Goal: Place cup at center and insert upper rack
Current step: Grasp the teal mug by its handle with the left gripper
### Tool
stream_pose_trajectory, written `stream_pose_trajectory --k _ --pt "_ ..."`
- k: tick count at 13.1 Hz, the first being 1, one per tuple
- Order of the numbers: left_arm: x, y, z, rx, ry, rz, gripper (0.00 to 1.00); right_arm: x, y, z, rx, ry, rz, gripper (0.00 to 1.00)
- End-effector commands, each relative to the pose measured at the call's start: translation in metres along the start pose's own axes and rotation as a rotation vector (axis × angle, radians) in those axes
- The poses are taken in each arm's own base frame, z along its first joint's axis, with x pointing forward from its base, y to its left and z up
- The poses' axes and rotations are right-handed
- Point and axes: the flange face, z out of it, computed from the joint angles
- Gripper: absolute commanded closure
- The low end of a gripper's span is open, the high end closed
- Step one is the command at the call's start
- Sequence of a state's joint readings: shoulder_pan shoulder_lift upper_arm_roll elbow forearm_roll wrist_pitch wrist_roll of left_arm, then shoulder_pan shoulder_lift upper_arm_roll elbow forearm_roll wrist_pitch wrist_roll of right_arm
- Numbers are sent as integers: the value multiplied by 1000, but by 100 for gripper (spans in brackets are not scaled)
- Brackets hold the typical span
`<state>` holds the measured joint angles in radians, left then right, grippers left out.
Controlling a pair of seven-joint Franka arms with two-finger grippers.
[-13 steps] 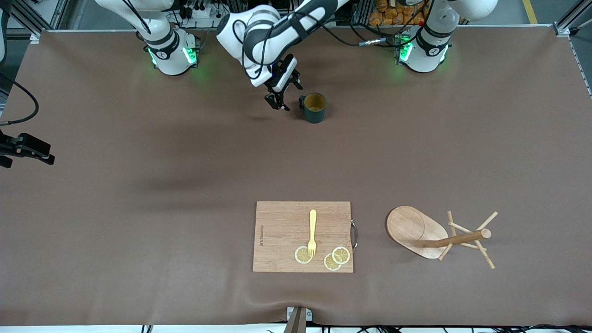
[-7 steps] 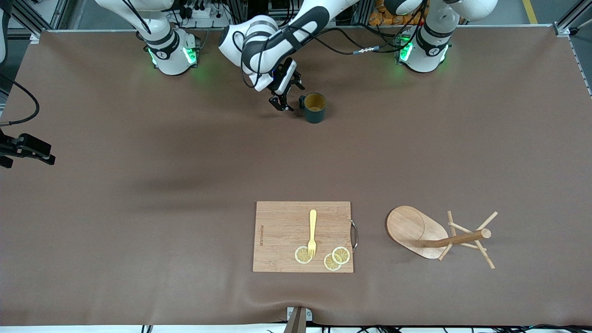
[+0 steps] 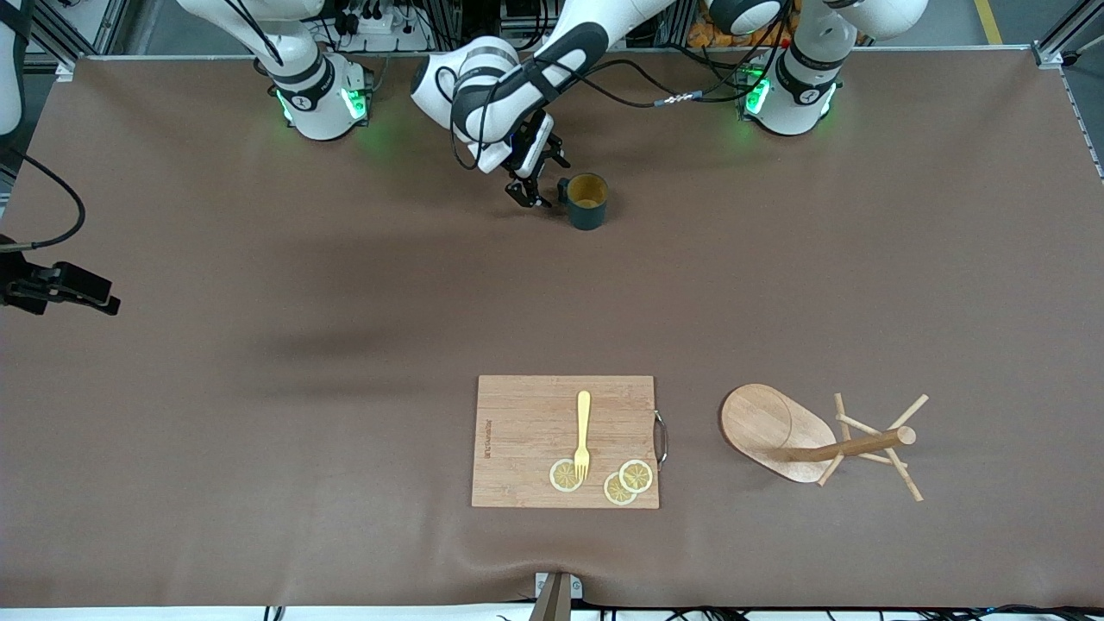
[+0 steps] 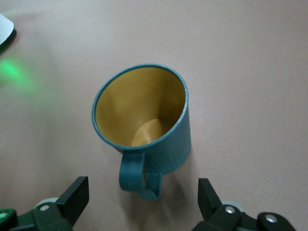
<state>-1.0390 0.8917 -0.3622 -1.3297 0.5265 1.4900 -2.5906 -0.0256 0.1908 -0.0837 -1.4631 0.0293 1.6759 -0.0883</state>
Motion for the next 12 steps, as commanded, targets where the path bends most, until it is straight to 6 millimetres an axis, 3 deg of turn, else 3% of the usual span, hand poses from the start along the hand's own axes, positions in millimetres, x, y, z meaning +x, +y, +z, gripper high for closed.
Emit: stream_pose_trajectory --k 1,3,6,10,12 --pt "-6 2 3 -7 28 -25 0 -2 -2 -2 10 -10 18 0" --pt "-8 1 7 -4 32 -22 0 -5 -1 1 12 -39 16 0" --pt "-8 1 7 -3 33 -22 23 -6 0 1 11 -43 19 0" --pt "-6 3 6 -6 33 -12 62 -6 4 -1 5 -40 23 0" --pt "-5 4 6 -6 31 -12 74 -6 3 -1 2 -40 22 0"
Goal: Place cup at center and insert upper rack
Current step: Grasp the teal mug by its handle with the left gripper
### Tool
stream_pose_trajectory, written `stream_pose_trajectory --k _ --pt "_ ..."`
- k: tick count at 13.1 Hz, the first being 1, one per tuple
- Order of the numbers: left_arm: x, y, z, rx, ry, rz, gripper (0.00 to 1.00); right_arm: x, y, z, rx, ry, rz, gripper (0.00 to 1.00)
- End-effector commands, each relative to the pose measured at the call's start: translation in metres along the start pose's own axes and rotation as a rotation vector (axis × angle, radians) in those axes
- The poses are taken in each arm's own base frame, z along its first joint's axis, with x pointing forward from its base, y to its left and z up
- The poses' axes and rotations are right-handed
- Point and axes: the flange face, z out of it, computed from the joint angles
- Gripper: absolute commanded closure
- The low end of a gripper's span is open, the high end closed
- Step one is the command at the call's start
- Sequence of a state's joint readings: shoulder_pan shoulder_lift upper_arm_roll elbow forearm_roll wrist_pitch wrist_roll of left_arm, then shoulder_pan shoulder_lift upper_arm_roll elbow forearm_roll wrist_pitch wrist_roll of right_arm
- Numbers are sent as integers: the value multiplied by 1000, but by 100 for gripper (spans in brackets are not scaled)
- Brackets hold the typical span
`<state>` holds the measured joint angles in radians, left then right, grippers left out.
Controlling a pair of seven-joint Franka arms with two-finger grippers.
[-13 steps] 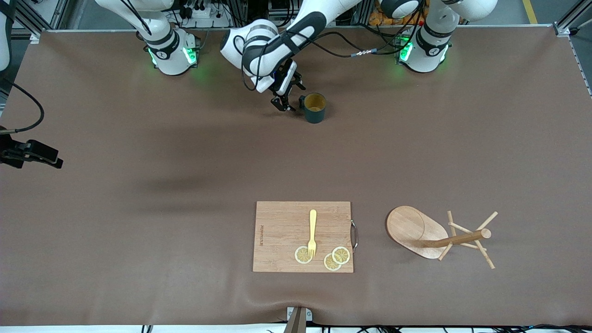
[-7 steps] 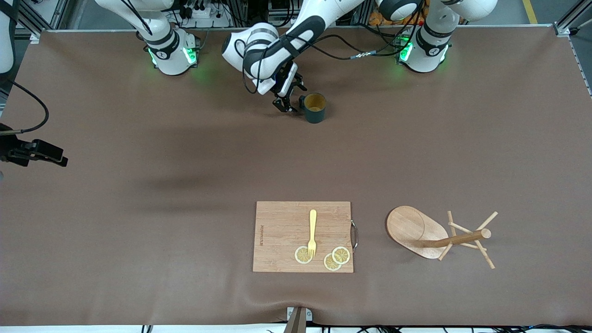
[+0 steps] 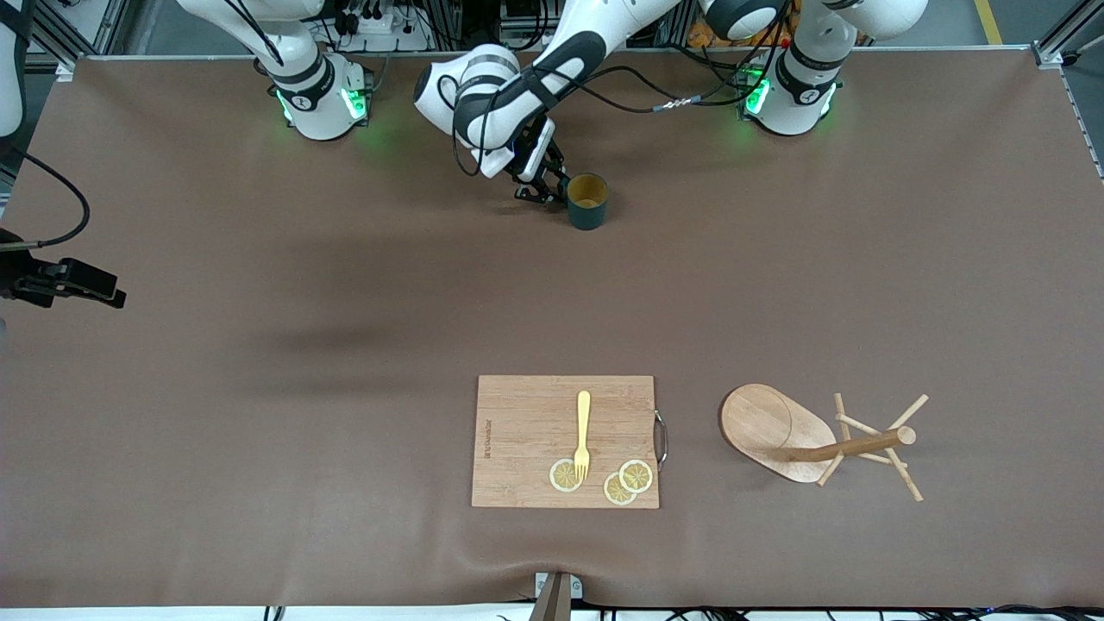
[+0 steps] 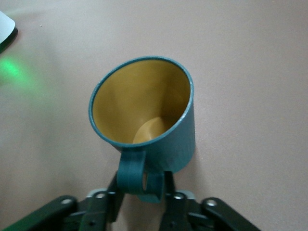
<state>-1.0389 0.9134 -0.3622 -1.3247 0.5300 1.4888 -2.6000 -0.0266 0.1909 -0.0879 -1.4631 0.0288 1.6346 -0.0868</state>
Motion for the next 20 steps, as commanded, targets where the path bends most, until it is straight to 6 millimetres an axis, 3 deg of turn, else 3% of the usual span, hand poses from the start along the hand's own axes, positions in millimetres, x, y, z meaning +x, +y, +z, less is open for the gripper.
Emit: stream_pose_trajectory --k 1,3,6,12,14,17,20 --pt "2 3 -5 -15 18 -10 82 -1 0 -3 1 -2 15 0" --pt "4 4 -6 -15 16 -11 100 -1 -1 -3 1 -1 14 0" --pt "8 5 -10 -18 8 -10 100 -1 -3 -3 1 -1 11 0" --pt "44 13 -49 -69 -31 30 100 -1 -3 -4 1 3 10 0" --pt "72 26 -66 -84 -78 33 100 -1 -3 -6 1 6 10 0" --pt "135 50 -104 -116 -239 2 100 -1 -3 -7 0 9 10 0" --pt "197 78 -116 -139 -364 -5 100 -1 -2 -8 0 13 12 0"
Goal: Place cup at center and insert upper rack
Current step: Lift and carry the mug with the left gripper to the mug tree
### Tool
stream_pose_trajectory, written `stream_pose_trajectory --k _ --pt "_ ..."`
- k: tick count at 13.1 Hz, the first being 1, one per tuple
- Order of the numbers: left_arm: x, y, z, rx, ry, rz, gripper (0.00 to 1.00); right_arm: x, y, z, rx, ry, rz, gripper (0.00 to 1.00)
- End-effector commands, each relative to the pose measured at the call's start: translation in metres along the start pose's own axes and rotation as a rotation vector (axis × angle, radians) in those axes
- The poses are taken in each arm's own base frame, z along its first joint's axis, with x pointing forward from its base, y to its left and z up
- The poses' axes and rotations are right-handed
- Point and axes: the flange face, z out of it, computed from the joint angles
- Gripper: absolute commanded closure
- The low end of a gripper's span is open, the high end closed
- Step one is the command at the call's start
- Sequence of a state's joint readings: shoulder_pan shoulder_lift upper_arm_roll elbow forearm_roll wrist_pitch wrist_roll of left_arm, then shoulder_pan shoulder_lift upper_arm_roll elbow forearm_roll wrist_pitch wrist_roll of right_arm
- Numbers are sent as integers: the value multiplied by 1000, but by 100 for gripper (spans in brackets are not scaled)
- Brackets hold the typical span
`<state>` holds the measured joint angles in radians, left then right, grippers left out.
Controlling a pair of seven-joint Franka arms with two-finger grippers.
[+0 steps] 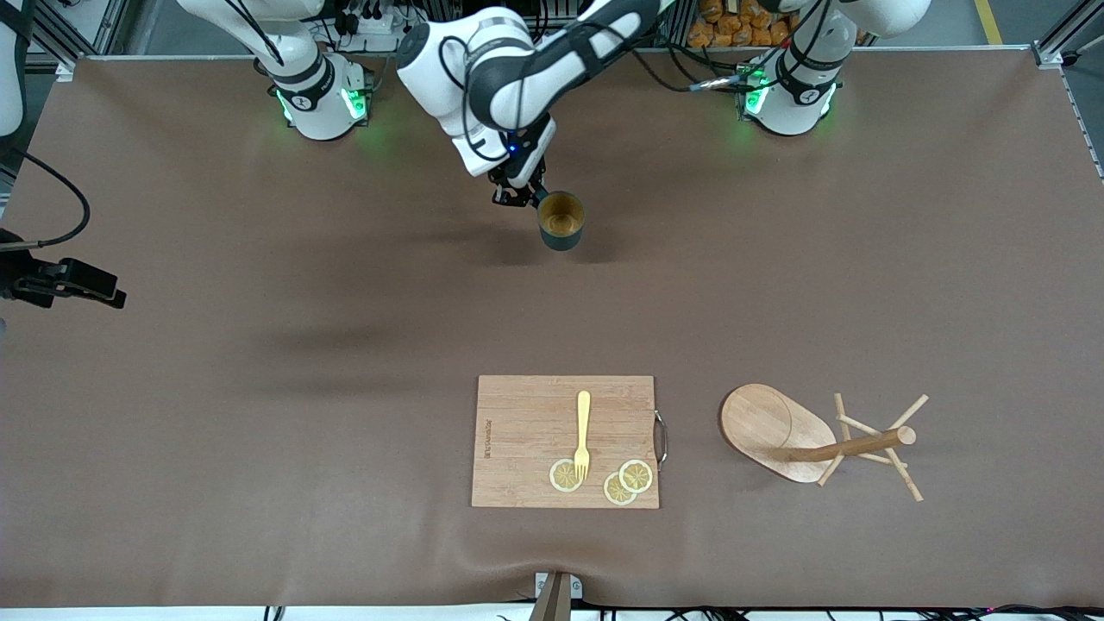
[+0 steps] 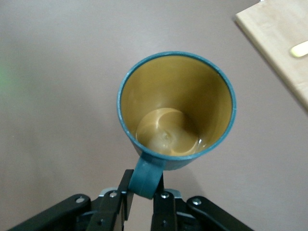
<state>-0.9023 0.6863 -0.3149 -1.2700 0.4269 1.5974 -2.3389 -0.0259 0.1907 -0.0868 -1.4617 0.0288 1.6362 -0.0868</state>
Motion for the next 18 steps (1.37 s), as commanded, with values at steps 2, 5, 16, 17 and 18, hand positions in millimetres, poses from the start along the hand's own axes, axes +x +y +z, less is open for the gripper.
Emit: stream_pose_trajectory --k 2,5,16,17,18 --pt "78 27 -39 -55 -149 1 100 -1 -2 -7 0 10 12 0" --pt "151 49 -58 -63 -279 35 100 -1 -2 -7 0 10 12 0" --pt "466 71 -67 -272 -827 39 100 -1 -1 -7 -3 10 12 0" --pt "487 71 -60 -302 -881 36 100 -1 -1 -7 -3 10 12 0" --pt "508 71 -52 -330 -928 29 100 -1 -1 -7 -3 10 12 0"
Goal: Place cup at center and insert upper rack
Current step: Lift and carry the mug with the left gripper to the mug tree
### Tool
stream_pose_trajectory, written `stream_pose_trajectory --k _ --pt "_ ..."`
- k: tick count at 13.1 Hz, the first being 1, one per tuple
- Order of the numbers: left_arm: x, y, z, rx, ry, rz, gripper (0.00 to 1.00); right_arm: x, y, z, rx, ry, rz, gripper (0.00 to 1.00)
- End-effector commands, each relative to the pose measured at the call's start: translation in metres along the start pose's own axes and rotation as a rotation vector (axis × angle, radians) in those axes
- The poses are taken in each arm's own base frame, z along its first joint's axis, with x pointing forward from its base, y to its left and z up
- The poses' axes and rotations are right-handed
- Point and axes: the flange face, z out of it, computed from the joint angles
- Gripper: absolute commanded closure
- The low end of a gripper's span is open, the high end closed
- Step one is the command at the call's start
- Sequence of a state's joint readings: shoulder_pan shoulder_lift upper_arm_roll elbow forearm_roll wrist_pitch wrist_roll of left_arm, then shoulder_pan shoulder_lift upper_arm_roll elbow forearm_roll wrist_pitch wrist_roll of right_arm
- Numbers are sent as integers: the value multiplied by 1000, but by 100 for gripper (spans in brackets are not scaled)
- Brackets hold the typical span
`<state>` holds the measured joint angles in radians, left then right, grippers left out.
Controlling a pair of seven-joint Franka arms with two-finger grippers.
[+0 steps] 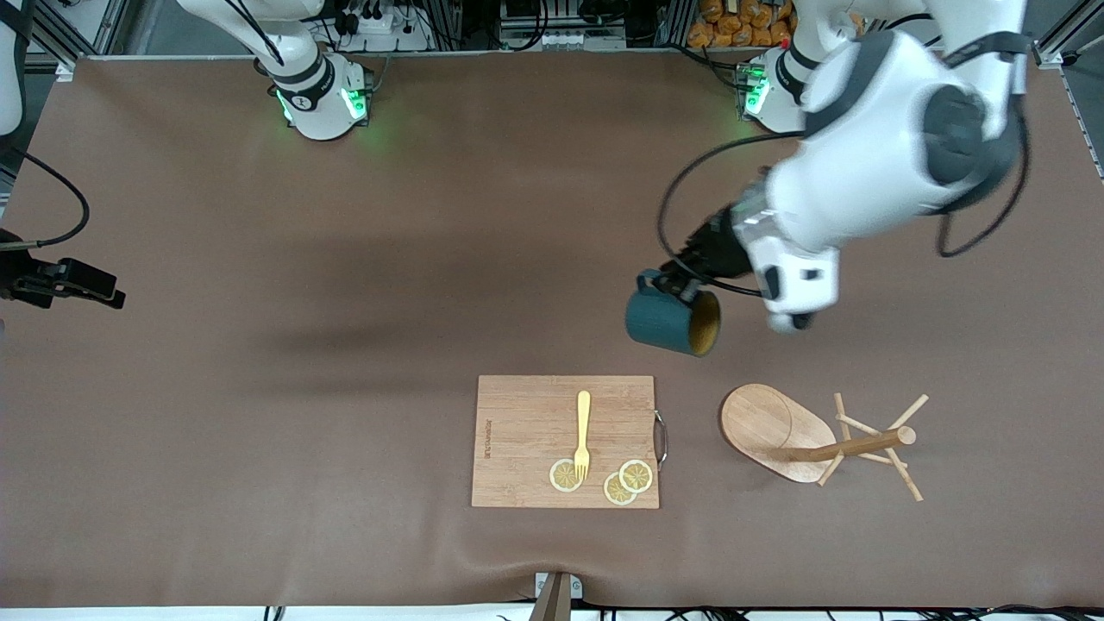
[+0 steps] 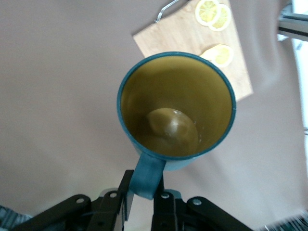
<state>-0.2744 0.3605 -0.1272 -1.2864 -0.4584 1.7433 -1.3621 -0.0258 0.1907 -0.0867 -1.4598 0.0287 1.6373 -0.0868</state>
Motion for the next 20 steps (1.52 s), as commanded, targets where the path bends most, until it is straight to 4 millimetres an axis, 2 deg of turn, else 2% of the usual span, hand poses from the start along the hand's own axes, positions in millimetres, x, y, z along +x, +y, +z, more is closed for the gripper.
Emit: stream_pose_trajectory --k 1,6,9,11,13,14,16,18,20 --pt "31 -6 -21 -77 -113 15 100 -1 -1 -6 -3 7 12 0" --pt "124 -9 -43 -219 -340 -121 100 0 -2 -7 -3 11 11 0" --pt "157 -13 -52 -286 -441 -179 100 1 -10 -6 -3 13 -2 0" --pt "186 -16 -57 -354 -567 -248 100 1 -10 -6 -2 13 -2 0" --pt "216 -18 -52 -395 -678 -307 100 1 -5 -4 3 9 5 0" --pt "234 -20 -47 -420 -726 -342 100 2 -11 -4 -3 10 -5 0" --pt "255 -23 -33 -435 -816 -370 100 2 -13 -3 -6 8 -8 0" --pt "273 -33 -26 -434 -844 -318 100 2 -13 -3 -8 8 -8 0" --pt "283 -43 -26 -443 -843 -239 100 2 -12 -4 -7 9 -6 0"
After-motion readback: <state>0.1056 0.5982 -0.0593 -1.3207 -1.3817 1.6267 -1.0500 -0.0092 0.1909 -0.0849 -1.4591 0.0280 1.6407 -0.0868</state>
